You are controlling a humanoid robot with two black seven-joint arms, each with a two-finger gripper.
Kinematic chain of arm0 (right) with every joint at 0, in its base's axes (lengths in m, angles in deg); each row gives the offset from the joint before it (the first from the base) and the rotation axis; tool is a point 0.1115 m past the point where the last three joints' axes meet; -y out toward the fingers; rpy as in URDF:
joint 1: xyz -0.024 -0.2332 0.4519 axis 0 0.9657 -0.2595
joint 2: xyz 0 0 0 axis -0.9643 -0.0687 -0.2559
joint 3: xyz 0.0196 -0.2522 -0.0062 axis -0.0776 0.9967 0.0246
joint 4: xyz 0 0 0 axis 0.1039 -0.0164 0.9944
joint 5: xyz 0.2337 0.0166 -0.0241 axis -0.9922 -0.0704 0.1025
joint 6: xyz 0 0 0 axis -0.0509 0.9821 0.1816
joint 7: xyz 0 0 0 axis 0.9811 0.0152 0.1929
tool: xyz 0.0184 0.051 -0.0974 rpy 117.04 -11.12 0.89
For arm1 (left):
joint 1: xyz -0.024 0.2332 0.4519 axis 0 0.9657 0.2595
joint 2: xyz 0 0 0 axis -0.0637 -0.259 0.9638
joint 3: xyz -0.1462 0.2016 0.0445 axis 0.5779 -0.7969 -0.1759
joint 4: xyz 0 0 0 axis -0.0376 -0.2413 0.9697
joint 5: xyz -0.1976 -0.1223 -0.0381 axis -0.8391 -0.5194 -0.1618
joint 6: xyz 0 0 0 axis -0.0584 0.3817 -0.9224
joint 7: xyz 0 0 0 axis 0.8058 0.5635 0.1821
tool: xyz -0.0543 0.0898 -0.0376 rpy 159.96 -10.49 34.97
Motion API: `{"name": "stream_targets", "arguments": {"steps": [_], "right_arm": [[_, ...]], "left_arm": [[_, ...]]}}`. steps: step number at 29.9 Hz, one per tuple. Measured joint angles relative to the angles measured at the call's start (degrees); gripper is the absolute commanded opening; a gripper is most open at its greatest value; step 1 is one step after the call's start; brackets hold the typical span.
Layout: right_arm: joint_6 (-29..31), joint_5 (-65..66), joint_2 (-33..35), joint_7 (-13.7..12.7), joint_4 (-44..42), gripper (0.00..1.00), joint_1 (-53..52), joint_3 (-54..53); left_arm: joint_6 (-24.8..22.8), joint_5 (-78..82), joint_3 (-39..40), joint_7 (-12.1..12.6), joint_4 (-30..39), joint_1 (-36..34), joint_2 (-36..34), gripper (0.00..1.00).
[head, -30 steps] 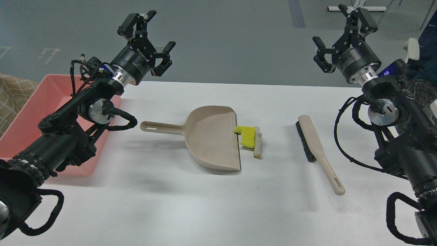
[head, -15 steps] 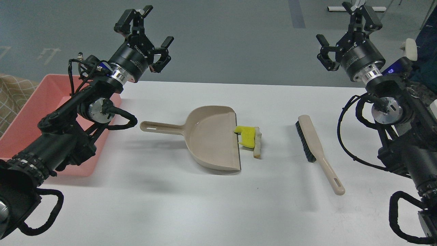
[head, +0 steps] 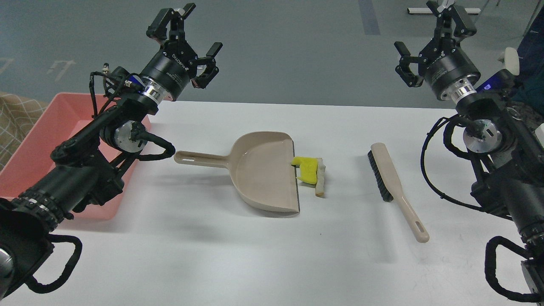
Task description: Sweep and dump garbage into bin
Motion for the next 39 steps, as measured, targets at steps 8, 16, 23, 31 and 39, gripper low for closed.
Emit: {"name": "stream_targets", "arguments": {"steps": [8,16,23,31,39], "right_arm": [[-0.02,0.0,0.62,0.01,0.52,1.0,0.51,0.0],[-0.05,-0.02,-0.08,0.01,1.23,1.0,0.9,-0.05],[-0.01,-0.02,-0.28,0.01,1.26,1.0,0.8,-0.04],[0.02,0.01,-1.19,0.11,1.2,1.0,0.79,0.15],[0.02,0.05,-1.4,0.11,1.16,1.0,0.61,0.26]], "left_arm": [[0.15,-2.64,0.46,0.42,1.87,0.38,-0.32,0.98],[0.1,-3.27,0.95,0.28,3.22,0.61,-1.1,0.99],[1.29,-1.66,0.46,0.08,4.61,0.59,-2.38,0.99],[3.95,2.69,-0.84,-0.07,14.59,4.37,-10.6,0.99],[8.08,9.33,-1.7,-0.18,29.41,10.02,-22.84,0.99]]}}
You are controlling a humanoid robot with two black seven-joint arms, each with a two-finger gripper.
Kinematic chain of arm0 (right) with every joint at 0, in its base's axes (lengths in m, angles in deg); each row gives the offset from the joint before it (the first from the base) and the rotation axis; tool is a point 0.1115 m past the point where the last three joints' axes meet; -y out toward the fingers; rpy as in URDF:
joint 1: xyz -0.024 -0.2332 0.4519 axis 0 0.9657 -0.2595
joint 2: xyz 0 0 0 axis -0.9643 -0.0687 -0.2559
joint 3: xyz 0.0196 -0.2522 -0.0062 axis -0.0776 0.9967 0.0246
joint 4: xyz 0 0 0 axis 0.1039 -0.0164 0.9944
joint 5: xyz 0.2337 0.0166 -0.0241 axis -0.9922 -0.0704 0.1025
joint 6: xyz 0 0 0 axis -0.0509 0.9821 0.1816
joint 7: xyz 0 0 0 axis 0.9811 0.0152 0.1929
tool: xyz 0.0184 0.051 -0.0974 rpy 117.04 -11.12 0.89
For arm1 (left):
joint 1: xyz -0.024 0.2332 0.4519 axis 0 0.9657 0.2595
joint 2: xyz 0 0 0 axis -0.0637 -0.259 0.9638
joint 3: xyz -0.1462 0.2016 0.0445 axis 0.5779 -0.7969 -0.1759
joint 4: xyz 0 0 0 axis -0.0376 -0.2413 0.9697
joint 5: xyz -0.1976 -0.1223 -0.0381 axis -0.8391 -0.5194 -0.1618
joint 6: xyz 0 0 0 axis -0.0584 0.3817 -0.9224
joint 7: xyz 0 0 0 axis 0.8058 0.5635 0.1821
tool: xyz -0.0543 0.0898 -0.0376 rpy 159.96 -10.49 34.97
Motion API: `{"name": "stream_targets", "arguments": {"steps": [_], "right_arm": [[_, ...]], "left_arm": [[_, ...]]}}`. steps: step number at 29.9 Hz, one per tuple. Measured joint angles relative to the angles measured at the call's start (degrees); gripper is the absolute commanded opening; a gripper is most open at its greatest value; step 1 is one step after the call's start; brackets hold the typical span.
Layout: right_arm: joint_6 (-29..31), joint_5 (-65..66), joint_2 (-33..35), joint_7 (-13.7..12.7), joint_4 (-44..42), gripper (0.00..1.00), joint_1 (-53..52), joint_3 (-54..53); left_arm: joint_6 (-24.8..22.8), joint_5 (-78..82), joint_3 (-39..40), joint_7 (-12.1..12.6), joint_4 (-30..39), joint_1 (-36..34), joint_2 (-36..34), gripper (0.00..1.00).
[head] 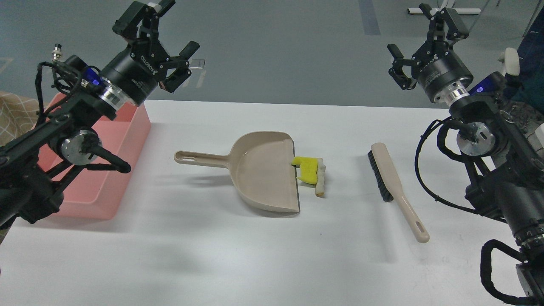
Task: Sweep and dump garbage into bin
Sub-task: 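Lower the left gripper past the pink bin toward the dustpan handle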
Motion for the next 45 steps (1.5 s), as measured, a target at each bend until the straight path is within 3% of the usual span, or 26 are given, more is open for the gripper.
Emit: {"name": "stream_targets", "arguments": {"steps": [4,9,12,17,35,45], "right_arm": [[0.0,0.0,-0.06,-0.02,0.0,1.0,-0.01,0.08],[0.0,0.0,0.08,-0.03,0.0,1.0,0.18,0.11],[0.0,0.0,0.23,-0.03,0.0,1.0,0.23,0.11],[0.16,0.0,0.05,-0.03,0.0,1.0,0.29,0.11],[0.13,0.0,-0.07,-0.03,-0.08,1.0,0.51,0.18],[0.16,0.0,0.0,-0.01,-0.07,1.0,1.01,0.18]], "left_arm": [[4.52,5.06,-1.79,-0.09,7.01,1.76,-5.1,0.98],[16.18,15.57,-1.86,-0.23,14.74,6.13,-7.9,0.98],[19.42,18.17,-1.73,-0.01,19.51,8.53,-9.18,0.99],[20.18,19.73,-1.67,0.24,23.17,12.13,-10.06,0.98],[20.94,39.33,-2.27,-0.35,22.97,24.12,-9.69,0.99],[22.91,41.48,-2.34,-0.29,16.3,25.11,-4.22,0.99]]}}
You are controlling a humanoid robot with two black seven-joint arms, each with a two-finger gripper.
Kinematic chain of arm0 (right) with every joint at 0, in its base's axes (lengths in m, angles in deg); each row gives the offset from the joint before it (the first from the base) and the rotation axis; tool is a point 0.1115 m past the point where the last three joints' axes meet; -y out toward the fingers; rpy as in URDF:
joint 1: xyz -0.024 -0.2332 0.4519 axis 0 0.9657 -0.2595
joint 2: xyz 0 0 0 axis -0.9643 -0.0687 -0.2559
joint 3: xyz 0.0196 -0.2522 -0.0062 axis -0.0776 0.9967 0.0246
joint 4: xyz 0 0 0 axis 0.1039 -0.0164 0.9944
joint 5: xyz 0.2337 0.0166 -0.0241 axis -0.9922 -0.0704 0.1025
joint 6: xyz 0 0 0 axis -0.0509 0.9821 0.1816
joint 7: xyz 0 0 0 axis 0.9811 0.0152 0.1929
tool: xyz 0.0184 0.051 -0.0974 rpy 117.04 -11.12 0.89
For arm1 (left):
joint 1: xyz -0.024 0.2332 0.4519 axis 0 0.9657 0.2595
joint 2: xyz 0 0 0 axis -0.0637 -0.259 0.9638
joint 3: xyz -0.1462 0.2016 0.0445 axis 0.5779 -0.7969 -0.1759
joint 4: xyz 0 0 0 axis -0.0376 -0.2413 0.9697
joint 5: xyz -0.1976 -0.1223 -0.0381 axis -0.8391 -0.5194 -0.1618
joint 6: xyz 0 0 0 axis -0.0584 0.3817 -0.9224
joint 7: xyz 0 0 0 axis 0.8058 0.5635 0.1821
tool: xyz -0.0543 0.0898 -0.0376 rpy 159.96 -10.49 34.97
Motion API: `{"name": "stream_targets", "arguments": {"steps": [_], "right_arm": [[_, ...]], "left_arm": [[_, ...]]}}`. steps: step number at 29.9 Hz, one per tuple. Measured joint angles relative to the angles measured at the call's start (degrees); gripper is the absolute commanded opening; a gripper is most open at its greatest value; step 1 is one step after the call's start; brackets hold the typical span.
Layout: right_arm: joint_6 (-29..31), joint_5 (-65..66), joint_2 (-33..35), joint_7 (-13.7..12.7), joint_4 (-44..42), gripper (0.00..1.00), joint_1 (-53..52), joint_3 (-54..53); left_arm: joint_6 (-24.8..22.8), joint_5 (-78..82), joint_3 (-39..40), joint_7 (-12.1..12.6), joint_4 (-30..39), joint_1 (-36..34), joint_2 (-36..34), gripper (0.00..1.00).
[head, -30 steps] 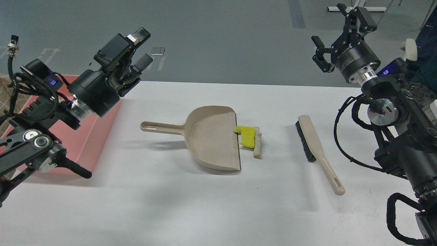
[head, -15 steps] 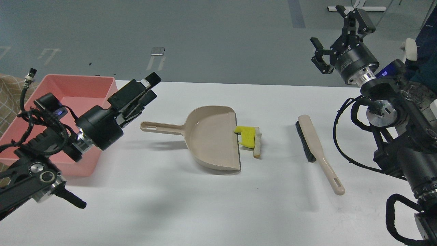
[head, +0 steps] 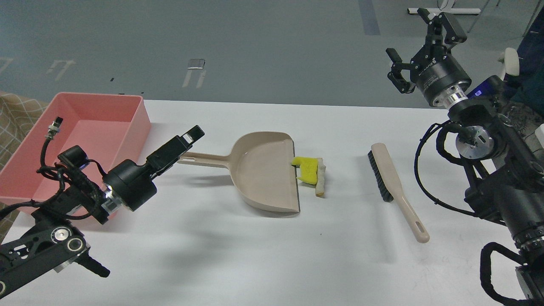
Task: Sweep and dump garbage into bin
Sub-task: 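Lower the left gripper past the pink bin toward the dustpan handle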
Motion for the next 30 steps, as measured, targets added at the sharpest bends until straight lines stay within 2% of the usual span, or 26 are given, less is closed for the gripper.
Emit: {"name": "stream_targets", "arguments": {"steps": [13,20,30], "right_arm": [[-0.07,0.0,0.02,0.0,0.04,1.0,0.6,0.0],[-0.1,0.0,0.03,0.0,0.0,1.0,0.84,0.0],[-0.25,0.06,0.29,0.0,-0.01,1.0,0.97,0.0]], "left_arm": [[-0.13,-0.09,-0.17,-0.04,-2.17,5.77,3.28,0.99],[-0.1,-0.13,-0.14,-0.07,-8.37,5.92,8.59,0.99],[1.37,-0.14,0.16,-0.07,-14.32,5.09,12.52,0.98]]}}
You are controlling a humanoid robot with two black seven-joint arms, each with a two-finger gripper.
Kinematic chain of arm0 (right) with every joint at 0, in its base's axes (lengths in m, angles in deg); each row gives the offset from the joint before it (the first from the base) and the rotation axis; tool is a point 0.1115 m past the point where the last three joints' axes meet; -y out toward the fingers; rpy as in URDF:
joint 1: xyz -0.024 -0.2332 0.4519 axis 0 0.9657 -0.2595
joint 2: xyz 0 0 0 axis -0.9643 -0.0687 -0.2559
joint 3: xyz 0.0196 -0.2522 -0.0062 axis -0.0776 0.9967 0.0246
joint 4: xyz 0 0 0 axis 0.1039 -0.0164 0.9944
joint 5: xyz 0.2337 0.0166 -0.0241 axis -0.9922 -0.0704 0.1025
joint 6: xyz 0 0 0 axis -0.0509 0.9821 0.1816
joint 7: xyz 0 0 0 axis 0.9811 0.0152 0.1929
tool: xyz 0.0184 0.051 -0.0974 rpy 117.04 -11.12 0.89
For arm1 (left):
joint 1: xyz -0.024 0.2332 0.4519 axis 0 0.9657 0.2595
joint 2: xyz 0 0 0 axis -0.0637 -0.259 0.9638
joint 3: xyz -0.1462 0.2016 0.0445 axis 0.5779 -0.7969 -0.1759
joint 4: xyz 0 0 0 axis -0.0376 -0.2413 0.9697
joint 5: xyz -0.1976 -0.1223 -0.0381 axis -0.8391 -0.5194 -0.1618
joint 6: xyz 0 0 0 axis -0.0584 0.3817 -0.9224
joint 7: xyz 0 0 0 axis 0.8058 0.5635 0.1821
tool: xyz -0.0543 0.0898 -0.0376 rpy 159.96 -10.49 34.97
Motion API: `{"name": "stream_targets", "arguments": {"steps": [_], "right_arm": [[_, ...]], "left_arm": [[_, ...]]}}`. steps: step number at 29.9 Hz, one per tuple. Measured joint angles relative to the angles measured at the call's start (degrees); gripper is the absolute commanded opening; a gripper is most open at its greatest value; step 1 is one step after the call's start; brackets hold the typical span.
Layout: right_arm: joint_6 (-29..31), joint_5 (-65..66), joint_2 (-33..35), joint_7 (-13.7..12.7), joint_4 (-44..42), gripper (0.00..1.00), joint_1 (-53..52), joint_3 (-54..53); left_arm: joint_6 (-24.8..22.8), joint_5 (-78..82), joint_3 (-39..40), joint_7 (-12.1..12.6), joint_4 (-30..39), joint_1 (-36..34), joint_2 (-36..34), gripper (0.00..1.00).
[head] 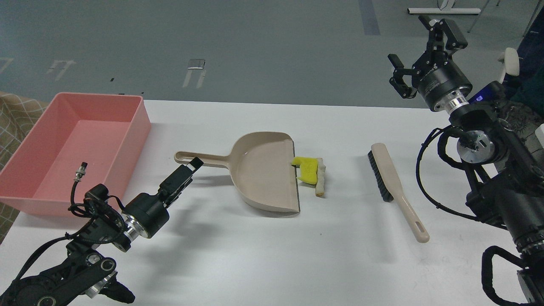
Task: Sweep and dump garbage into bin
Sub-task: 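Lower the left gripper past the pink bin toward the dustpan handle, then grasp the beige dustpan handle with the left gripper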
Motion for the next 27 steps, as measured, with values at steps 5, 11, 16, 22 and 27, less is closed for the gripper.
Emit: {"name": "stream_targets", "arguments": {"steps": [5,11,16,22,27], "right_arm": [[0.0,0.0,0.0,0.0,0.0,1.0,0.23,0.0],[-0.07,-0.06,0.0,0.0,0.08,1.0,0.23,-0.08],[-0.07,-0.06,0.0,0.0,0.08,1.0,0.22,-0.09],[-0.1,-0.07,0.06,0.0,0.09,1.0,0.11,-0.09],[-0.1,-0.07,0.08,0.0,0.08,1.0,0.09,-0.09]], "left_arm": [[1.61,0.04,-0.1,0.0,-3.35,-1.46,2.44,0.99],[2.95,0.04,-0.19,0.0,-5.43,-2.48,4.02,0.98],[3.33,0.04,-0.25,0.0,-6.44,-3.15,4.93,0.98],[3.84,0.04,-0.25,0.0,-9.12,-3.85,6.66,0.98],[4.0,0.09,-0.25,-0.03,-10.05,-3.89,7.62,0.98]]}}
